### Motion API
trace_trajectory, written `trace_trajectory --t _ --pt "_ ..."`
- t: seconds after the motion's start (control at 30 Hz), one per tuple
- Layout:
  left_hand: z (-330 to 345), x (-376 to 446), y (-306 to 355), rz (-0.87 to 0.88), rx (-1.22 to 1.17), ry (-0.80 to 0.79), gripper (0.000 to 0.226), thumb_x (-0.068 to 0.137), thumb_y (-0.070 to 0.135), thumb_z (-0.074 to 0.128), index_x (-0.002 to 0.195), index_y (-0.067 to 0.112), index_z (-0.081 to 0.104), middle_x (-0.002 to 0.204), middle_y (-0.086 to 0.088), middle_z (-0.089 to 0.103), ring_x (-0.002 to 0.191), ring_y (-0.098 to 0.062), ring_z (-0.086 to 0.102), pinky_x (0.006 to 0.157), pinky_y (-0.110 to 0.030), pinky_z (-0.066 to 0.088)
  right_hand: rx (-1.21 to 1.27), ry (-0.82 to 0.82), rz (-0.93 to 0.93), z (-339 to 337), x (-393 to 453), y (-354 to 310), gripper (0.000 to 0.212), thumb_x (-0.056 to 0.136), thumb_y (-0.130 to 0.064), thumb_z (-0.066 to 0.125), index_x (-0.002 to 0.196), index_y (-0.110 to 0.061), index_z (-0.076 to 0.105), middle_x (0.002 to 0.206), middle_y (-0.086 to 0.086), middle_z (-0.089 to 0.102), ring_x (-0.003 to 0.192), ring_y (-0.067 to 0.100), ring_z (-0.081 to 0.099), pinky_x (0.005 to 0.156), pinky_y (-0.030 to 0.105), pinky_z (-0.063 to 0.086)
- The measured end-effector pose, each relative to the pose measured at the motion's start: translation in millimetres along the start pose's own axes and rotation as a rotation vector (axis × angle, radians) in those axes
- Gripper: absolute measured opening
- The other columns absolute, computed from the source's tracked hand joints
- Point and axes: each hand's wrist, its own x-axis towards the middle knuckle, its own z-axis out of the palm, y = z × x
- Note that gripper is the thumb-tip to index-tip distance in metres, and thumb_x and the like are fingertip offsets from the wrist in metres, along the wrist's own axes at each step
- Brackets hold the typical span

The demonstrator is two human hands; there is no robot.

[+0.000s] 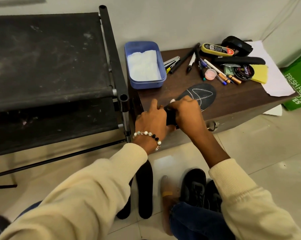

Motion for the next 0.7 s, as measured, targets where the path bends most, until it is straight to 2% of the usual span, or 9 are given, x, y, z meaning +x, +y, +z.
trace_trajectory --t 0.07,0.13,0.2,0.27,0.37,0.47,0.57,0.63,0.7 --pt "0.5 -0.3 -0.1 0.005 0.003 0.006 0.054 0.082 0.051 0.067 0.120 0.014 0.056 0.129 -0.006 0.036 0.089 -0.034 0.060 0.077 -0.040 0.052 0.042 -0.021 -0.123 -3.5 -6.8 0.1 0.025 0.091 -0.014 0.053 0.106 -0.012 0.072 0.091 0.021 0.061 0.081 0.037 0.060 0.068 0.035 0.046" --pt "0.5 0.4 0.0 0.007 0.016 0.003 0.058 0.081 0.053 0.068 0.122 0.014 0.055 0.129 -0.005 0.036 0.090 -0.034 0.060 0.078 -0.041 0.053 0.079 0.011 -0.112 -8.2 -10.4 9.9 0.025 0.090 -0.012 0.052 0.103 -0.011 0.073 0.087 0.022 0.064 0.081 0.038 0.061 0.069 0.036 0.047" --pt "0.2 1.3 0.1 0.001 0.033 -0.014 0.061 0.080 0.054 0.068 0.123 0.013 0.054 0.131 -0.006 0.035 0.093 -0.033 0.059 0.080 -0.042 0.053 0.067 0.006 0.006 -8.4 -13.6 19.0 0.027 0.089 -0.007 0.055 0.110 -0.013 0.071 0.100 0.021 0.064 0.093 0.036 0.060 0.081 0.038 0.046" --pt "0.0 1.0 1.1 0.000 0.045 -0.010 0.060 0.080 0.054 0.068 0.122 0.012 0.055 0.131 -0.006 0.035 0.092 -0.032 0.059 0.078 -0.040 0.053 0.029 0.011 0.064 -5.6 -17.7 18.3 0.029 0.090 -0.009 0.056 0.116 -0.015 0.068 0.110 0.018 0.060 0.100 0.034 0.058 0.086 0.036 0.044" --pt "0.5 0.1 0.6 0.008 0.050 0.013 0.060 0.082 0.056 0.065 0.123 0.014 0.053 0.131 -0.007 0.035 0.090 -0.033 0.060 0.074 -0.039 0.051 0.010 -0.070 -0.064 -6.9 -24.8 5.5 0.028 0.091 -0.019 0.051 0.112 -0.016 0.070 0.106 0.017 0.062 0.095 0.034 0.059 0.081 0.041 0.049" --pt "1.2 0.3 -0.5 0.012 0.049 -0.002 0.071 0.082 0.060 0.062 0.137 0.021 0.042 0.134 -0.008 0.032 0.096 -0.034 0.059 0.079 -0.041 0.052 0.108 -0.057 -0.202 -14.3 -30.5 12.0 0.032 0.087 -0.023 0.047 0.096 -0.014 0.076 0.090 0.014 0.071 0.081 0.032 0.065 0.070 0.035 0.052" --pt "0.9 0.7 -0.2 0.013 0.072 -0.013 0.077 0.082 0.061 0.062 0.145 0.026 0.035 0.136 -0.007 0.030 0.101 -0.034 0.058 0.082 -0.041 0.052 0.064 -0.031 -0.033 -17.5 -28.6 37.5 0.023 0.083 -0.004 0.063 0.101 -0.012 0.075 0.098 0.016 0.070 0.090 0.033 0.064 0.081 0.033 0.048" --pt "0.1 -0.1 1.4 0.004 0.068 -0.012 0.076 0.081 0.060 0.063 0.143 0.025 0.037 0.135 -0.007 0.032 0.100 -0.035 0.058 0.081 -0.041 0.051 0.029 -0.001 0.123 -15.1 -27.3 54.3 0.025 0.086 -0.007 0.063 0.107 -0.017 0.073 0.107 0.014 0.067 0.096 0.032 0.062 0.086 0.031 0.046" --pt "-0.8 -0.2 3.8 -0.010 0.066 -0.018 0.074 0.081 0.058 0.064 0.142 0.024 0.039 0.135 -0.006 0.032 0.100 -0.035 0.058 0.081 -0.041 0.050 0.006 0.023 0.169 -12.6 -28.4 56.6 0.025 0.089 -0.010 0.061 0.109 -0.018 0.072 0.110 0.014 0.065 0.098 0.031 0.061 0.086 0.030 0.044"
